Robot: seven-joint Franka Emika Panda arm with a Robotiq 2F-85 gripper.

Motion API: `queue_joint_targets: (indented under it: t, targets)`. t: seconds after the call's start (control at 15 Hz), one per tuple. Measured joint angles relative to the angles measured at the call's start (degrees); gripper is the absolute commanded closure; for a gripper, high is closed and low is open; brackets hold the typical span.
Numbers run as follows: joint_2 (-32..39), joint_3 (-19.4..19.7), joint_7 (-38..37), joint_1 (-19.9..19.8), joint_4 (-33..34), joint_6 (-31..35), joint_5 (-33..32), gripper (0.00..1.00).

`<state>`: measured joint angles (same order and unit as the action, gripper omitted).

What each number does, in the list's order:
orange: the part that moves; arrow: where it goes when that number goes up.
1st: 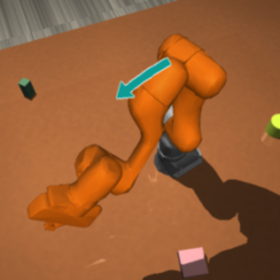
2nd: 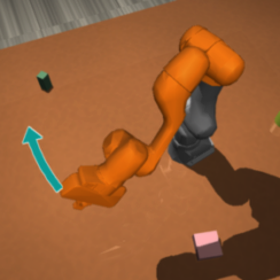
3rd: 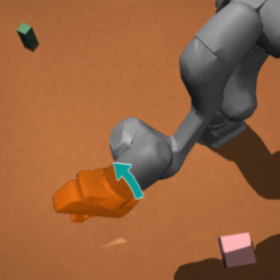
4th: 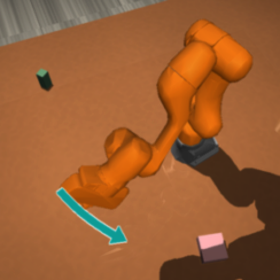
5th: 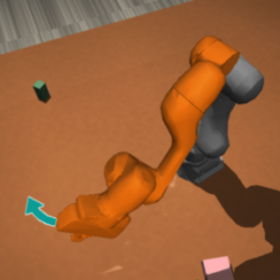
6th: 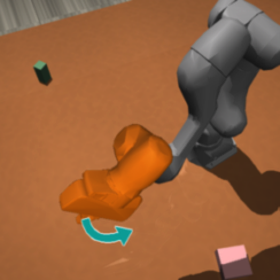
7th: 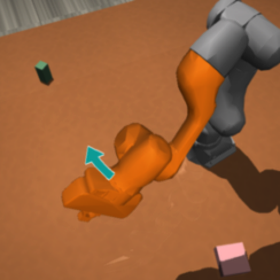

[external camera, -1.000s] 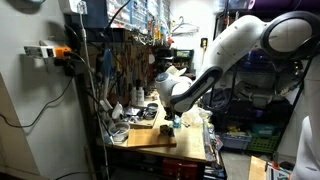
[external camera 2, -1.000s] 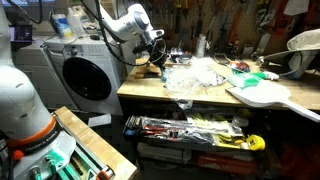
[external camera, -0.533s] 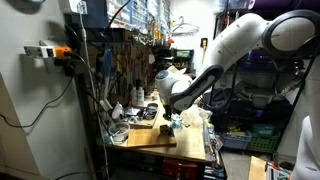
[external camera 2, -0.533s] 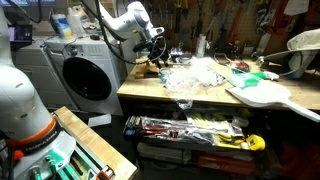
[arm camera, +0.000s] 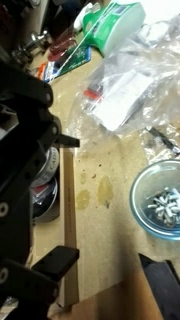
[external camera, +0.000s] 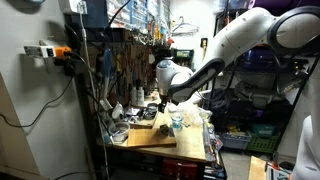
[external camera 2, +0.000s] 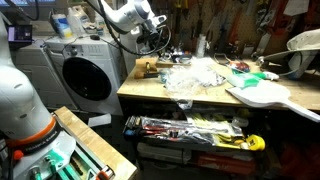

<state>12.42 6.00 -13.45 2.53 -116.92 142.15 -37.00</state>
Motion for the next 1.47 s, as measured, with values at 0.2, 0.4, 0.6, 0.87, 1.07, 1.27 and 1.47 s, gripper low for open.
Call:
queue_joint_targets:
  t: [0.2, 0.4, 0.6, 0.87, 1.07, 1.27, 1.47]
  targets:
    - [0.9, -0.4, 8.9, -1.9, 1.1, 5.9, 5.5, 0.00]
    - [3.3, -1.6, 19.6, -4.0, 3.1, 9.8, 13.2, 0.00]
    - [6.6, -4.1, 29.7, -6.3, 6.2, 10.5, 21.2, 0.00]
    - [10.7, -7.1, 38.7, -9.1, 11.4, 10.4, 27.6, 0.00]
    - [13.5, -8.4, 42.4, -10.8, 15.0, 10.3, 29.8, 0.01]
    - [16.1, -9.4, 44.9, -12.5, 18.0, 10.2, 31.2, 0.30]
    - [18.2, -10.3, 46.5, -13.8, 20.3, 9.8, 32.2, 0.56]
